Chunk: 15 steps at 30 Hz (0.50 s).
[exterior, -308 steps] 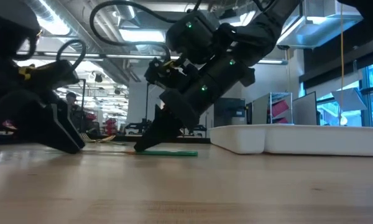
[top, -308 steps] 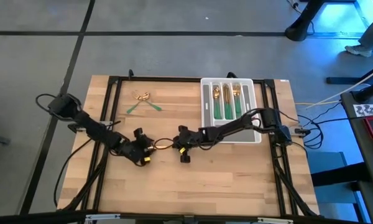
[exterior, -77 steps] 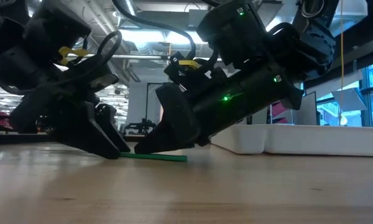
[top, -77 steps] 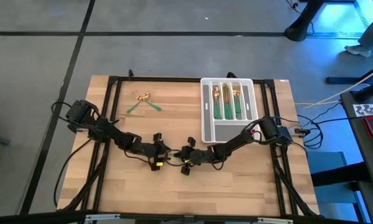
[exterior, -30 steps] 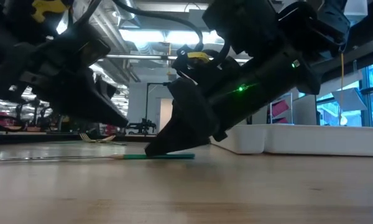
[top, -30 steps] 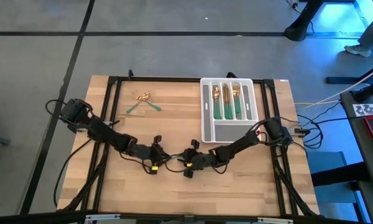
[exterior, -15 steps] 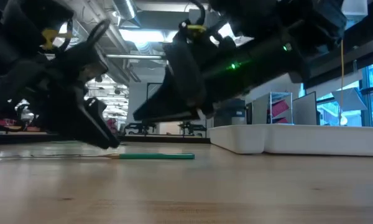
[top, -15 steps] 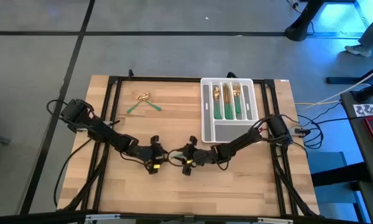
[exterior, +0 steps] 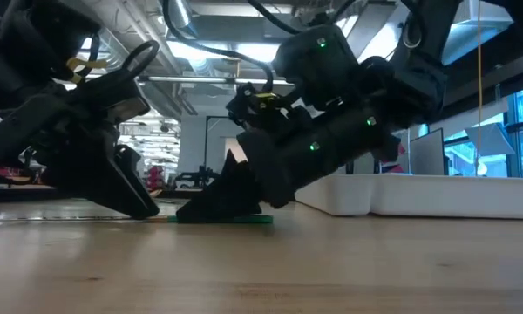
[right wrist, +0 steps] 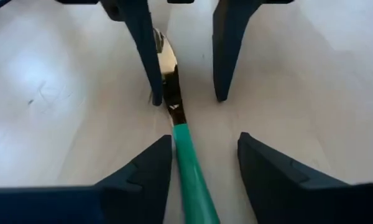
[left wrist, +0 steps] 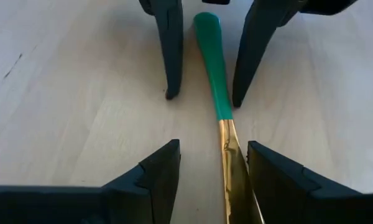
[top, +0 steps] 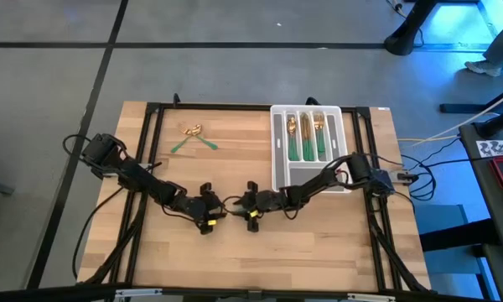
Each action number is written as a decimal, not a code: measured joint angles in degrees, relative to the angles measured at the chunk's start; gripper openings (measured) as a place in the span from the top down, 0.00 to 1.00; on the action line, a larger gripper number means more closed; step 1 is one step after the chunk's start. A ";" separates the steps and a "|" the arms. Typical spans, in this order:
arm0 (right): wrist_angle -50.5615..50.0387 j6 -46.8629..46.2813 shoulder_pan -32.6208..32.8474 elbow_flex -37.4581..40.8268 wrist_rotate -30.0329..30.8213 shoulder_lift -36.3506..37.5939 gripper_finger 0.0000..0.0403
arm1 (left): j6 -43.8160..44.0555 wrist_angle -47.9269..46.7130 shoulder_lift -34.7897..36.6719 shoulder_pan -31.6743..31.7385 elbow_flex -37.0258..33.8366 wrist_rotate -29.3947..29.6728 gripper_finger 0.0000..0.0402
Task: Sort silverware
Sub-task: Put the green knife into the silverware tray
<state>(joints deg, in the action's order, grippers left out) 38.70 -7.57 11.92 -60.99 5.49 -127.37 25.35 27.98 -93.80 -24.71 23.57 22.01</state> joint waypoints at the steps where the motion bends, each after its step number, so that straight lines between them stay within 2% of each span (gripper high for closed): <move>1: 0.00 -0.21 -0.02 -0.12 0.09 -0.41 0.57 | -0.05 -0.01 0.00 -0.04 0.00 0.07 0.56; 4: 0.48 -0.99 -0.03 -0.22 0.31 -1.71 0.63 | -0.29 -0.05 0.00 -0.04 0.00 0.85 0.56; 7: 0.27 -1.22 0.04 -0.27 0.49 -2.37 0.71 | -0.48 0.99 0.00 -0.42 -0.07 4.88 0.57; 11: -3.69 -2.56 0.33 -0.44 1.13 -2.34 0.84 | -5.40 5.47 0.23 -2.34 -0.04 9.77 0.61; 15: -4.67 -4.19 0.33 0.12 0.18 -2.21 0.93 | -10.85 5.77 1.88 -4.52 0.26 11.16 0.66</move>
<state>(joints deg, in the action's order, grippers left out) 34.03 -11.75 12.25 -60.87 5.68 -129.58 14.51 33.75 -91.92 -29.23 23.83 33.17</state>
